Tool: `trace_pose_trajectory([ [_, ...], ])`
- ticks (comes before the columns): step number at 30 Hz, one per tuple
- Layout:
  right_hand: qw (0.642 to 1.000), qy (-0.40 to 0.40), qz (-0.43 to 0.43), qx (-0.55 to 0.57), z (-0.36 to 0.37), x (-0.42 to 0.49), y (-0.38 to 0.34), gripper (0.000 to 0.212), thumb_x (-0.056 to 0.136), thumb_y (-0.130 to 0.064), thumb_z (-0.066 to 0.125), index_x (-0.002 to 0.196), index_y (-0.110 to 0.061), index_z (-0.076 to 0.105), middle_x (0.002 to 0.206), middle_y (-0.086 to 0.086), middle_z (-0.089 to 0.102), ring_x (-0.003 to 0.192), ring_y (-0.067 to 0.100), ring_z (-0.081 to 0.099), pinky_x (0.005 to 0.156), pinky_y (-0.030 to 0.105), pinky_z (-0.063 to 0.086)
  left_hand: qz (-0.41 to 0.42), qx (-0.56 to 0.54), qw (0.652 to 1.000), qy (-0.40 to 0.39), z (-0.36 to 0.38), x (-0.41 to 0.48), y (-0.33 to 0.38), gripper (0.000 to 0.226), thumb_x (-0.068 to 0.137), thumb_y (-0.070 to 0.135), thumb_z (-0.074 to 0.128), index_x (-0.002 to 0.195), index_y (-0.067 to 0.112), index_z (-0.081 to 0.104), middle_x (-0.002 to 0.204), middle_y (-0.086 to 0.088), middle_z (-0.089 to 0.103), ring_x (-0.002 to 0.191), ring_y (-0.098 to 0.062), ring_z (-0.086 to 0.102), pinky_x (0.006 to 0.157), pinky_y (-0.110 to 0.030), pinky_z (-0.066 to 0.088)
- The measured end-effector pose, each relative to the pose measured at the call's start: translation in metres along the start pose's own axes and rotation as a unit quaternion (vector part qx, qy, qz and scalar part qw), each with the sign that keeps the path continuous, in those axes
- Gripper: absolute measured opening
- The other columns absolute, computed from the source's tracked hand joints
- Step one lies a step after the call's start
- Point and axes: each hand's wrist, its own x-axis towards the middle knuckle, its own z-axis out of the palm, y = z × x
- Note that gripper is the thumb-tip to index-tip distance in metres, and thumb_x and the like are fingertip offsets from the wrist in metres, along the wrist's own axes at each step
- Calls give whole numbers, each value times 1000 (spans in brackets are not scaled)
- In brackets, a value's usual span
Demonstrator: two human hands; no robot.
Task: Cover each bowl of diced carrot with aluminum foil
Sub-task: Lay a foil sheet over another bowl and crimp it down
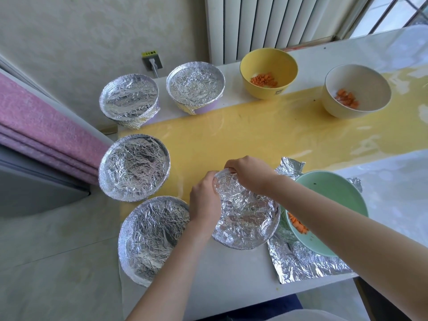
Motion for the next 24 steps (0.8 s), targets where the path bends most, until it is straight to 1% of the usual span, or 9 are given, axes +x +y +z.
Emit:
trace_pose_trajectory([
  [3,999,-9,-37,-37,0,-1,-6,43,86,5,39,122,-14,50,111,6,62,89,27,59,63,30,38,-6,8,1000,-1,-1,2,1,25,99,7,40,115,12,57,81,-10,63,70,-26,57,55,-29,34],
  [5,997,-12,-60,-44,2,-1,-9,44,86,5,40,125,-13,48,116,5,60,96,26,59,67,32,41,-12,14,1000,-2,-1,2,2,21,100,10,37,111,10,55,76,-10,59,67,-25,54,53,-29,33],
  [8,997,-6,-63,-49,2,5,-11,42,87,5,41,123,-13,52,111,7,64,92,27,61,64,30,39,-13,9,1000,3,-2,1,1,17,99,7,38,108,9,52,76,-11,59,68,-30,56,52,-31,33],
  [11,997,3,-62,-40,4,8,-11,38,89,3,41,120,-14,54,108,7,65,90,28,61,64,29,40,-28,-1,1000,-2,-1,2,2,12,98,5,38,105,10,45,74,-8,54,62,-25,49,48,-30,32],
  [14,998,44,-50,16,12,6,-7,26,97,-10,41,116,-15,56,106,7,64,94,29,60,72,35,47,-43,-19,999,1,-1,0,2,20,96,0,36,105,17,40,73,-5,53,59,-22,47,42,-28,25],
  [16,995,79,-22,57,13,4,-2,24,99,-16,40,117,-15,57,108,6,64,95,28,61,72,35,49,-58,-35,998,6,-1,0,2,35,95,-3,35,119,22,42,82,-5,54,68,-22,49,47,-30,30],
  [18,991,99,9,88,9,4,5,26,101,-20,39,119,-15,58,110,6,66,92,28,63,72,34,50,-70,-46,997,1,-1,0,3,49,94,-5,34,131,26,40,92,-4,52,79,-23,49,58,-33,36],
  [21,987,86,32,134,4,2,16,28,100,-19,40,117,-11,60,103,12,69,84,30,64,71,34,51,-55,-71,996,-15,-3,2,1,43,95,-1,33,130,21,44,102,-13,58,85,-34,55,60,-34,37],
  [24,988,66,32,139,2,-2,21,28,100,-17,40,117,-9,61,95,13,69,73,26,61,63,28,43,-32,-82,996,-23,-4,9,-3,35,96,6,35,125,15,51,117,-9,58,95,-31,58,71,-34,46],
])
